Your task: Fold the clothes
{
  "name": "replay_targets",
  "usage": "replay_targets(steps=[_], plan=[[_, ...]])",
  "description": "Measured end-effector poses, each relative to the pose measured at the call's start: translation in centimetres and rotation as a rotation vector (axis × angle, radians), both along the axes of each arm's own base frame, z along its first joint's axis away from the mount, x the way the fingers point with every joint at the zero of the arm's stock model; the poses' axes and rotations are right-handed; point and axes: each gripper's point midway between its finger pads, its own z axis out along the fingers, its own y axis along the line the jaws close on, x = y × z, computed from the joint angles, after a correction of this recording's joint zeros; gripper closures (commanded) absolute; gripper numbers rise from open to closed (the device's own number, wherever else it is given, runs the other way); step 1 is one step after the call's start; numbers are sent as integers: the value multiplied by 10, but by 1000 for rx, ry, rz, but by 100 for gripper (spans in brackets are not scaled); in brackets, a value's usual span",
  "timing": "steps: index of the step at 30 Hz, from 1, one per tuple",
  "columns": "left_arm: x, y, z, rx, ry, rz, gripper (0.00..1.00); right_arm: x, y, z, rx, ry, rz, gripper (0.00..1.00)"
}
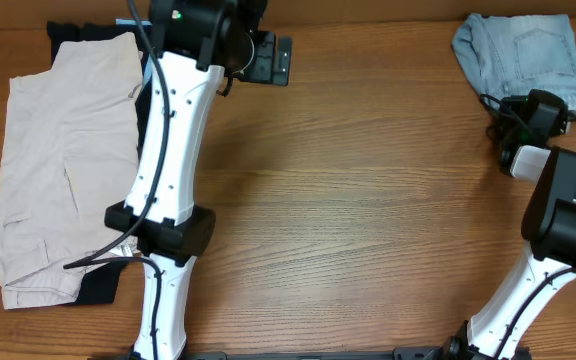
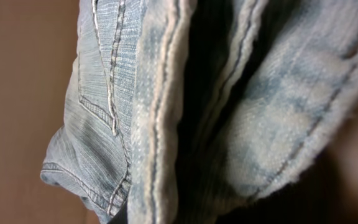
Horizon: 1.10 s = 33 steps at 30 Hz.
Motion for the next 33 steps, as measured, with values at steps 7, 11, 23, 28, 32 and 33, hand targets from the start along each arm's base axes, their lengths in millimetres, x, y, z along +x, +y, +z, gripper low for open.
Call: replay_targets(steps=[7,11,23,28,32,33], plan=[[9,-2,-3,-1,-19,3,0,15,14,6,-45,-11,150,0],[11,3,-3,25,-28,17,0,10,29,22,-23,30,250,0],[13,9,-3,56,-38,32,0,-87,70,297,-493,-145,476,0],[13,9,-3,58,-39,33,0,-167,106,425,-796,-358,465,0],[13,9,-3,58,-39,33,0,-213,125,471,-916,-451,439,0],[13,9,-3,58,-39,33,0,-219,128,476,-933,-464,435,0]])
